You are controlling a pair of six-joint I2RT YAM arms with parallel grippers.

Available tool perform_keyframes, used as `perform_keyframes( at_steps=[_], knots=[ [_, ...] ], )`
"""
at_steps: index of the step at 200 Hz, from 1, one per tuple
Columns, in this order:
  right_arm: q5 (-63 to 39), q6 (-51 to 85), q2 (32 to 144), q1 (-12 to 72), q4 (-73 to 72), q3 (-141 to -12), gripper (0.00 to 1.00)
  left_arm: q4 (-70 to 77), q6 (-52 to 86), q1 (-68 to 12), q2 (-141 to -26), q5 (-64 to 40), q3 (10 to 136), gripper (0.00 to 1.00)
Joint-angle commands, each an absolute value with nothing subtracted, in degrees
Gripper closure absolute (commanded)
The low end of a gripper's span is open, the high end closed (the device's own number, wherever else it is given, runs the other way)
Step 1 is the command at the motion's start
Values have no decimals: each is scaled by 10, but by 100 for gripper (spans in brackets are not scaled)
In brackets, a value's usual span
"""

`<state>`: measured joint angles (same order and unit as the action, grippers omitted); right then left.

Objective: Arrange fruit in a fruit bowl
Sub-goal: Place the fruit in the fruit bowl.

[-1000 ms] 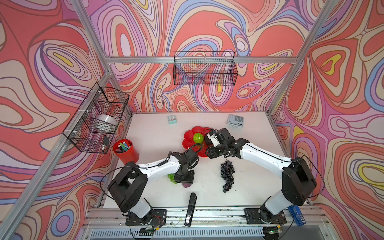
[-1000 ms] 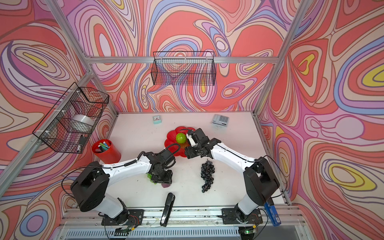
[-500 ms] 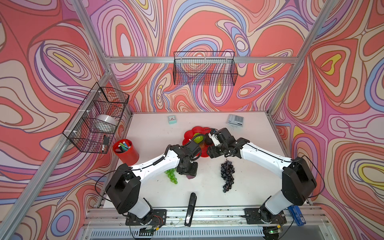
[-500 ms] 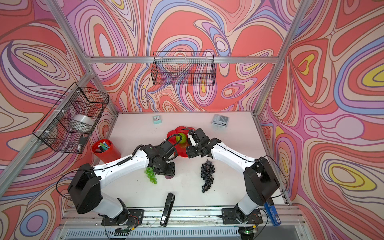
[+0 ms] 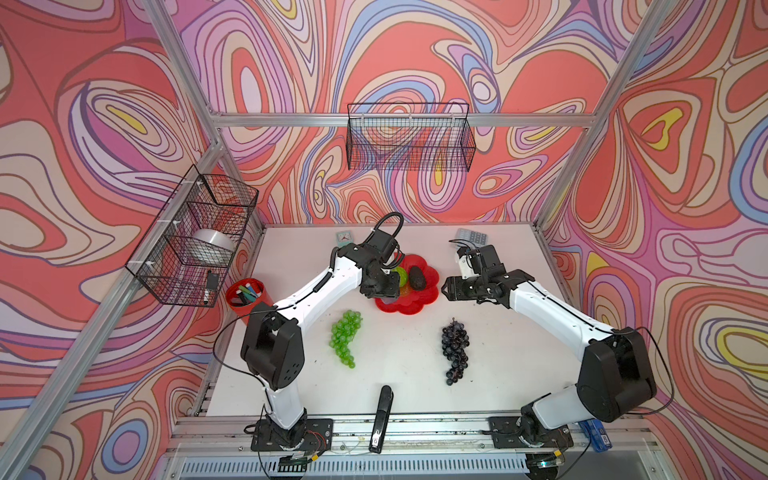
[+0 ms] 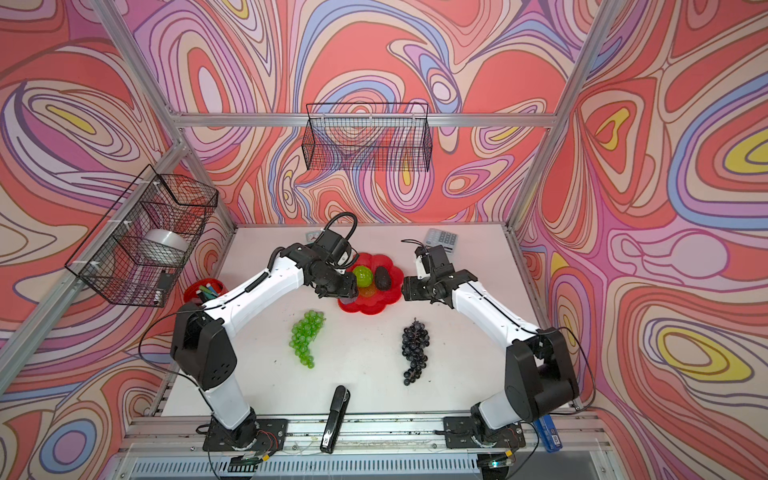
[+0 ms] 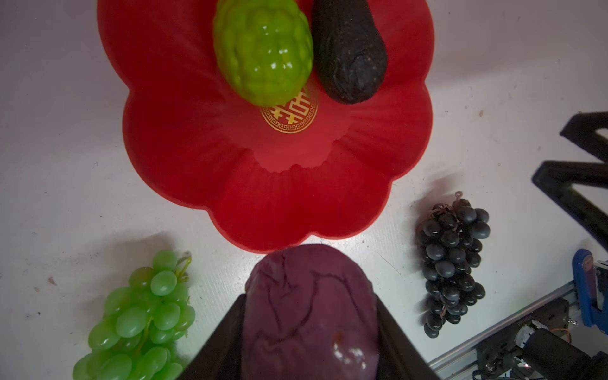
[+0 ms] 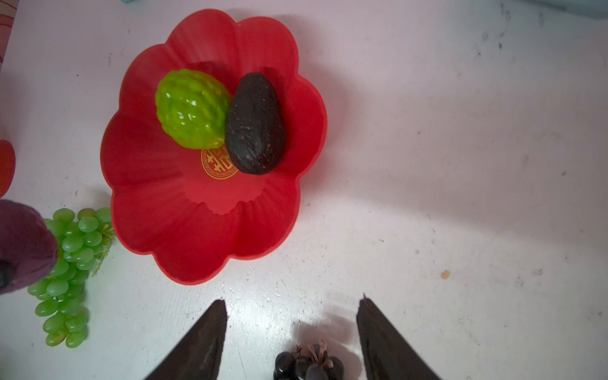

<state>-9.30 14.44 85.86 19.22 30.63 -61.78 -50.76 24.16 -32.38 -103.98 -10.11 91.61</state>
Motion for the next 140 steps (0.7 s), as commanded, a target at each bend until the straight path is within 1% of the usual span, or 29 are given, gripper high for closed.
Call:
perform_keyframes(
  at_steps=[1,47,79,140],
  knots=[
    [-122,160,849,167,297,-593,34,-511,219,-315,-1073,-106,949,53],
    [-148,156,879,145,282,-587,32,-487,214,-311,-1132,-104,978,53],
    [-157,145,892,145,285,-586,32,-465,208,-308,-1158,-103,974,53],
    [-176,142,913,145,285,-576,35,-435,203,-306,-1195,-105,972,50]
  ],
)
